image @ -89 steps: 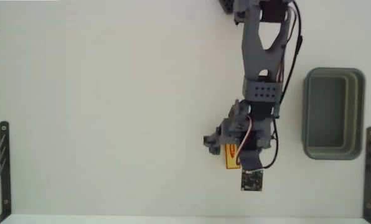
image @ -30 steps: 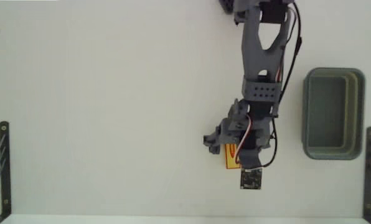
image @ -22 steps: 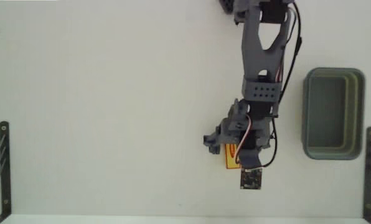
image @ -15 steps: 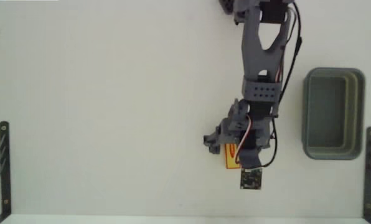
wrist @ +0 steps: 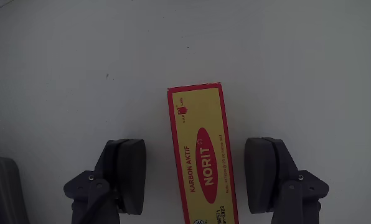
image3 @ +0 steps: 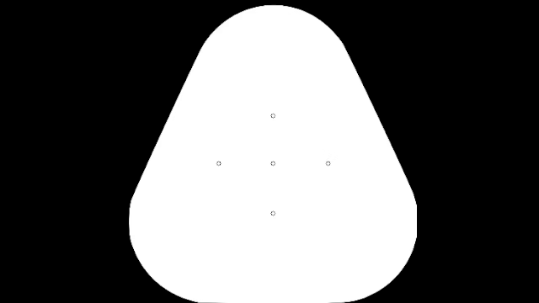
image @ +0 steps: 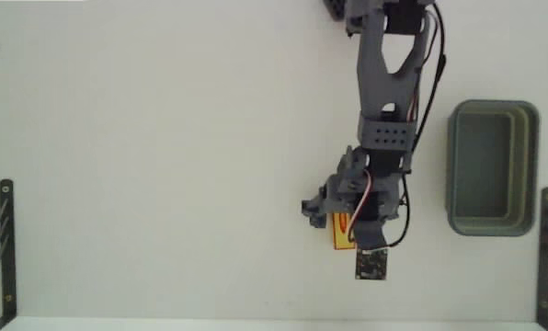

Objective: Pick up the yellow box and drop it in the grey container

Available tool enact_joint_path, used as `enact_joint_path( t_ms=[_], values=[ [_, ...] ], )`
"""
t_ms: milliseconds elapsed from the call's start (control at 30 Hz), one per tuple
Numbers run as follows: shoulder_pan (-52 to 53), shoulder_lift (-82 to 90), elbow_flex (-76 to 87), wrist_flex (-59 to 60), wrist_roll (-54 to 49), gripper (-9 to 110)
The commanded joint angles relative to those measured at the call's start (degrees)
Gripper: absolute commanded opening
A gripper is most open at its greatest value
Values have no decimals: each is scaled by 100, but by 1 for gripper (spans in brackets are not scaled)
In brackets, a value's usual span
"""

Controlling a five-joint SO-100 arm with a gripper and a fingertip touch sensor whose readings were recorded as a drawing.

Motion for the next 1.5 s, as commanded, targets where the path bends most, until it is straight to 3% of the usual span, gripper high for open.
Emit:
enact_joint_path(
  t_ms=[0, 1467],
  values=[
    [71, 159, -9, -17, 9, 96],
    [71, 159, -9, -17, 9, 85]
  ],
)
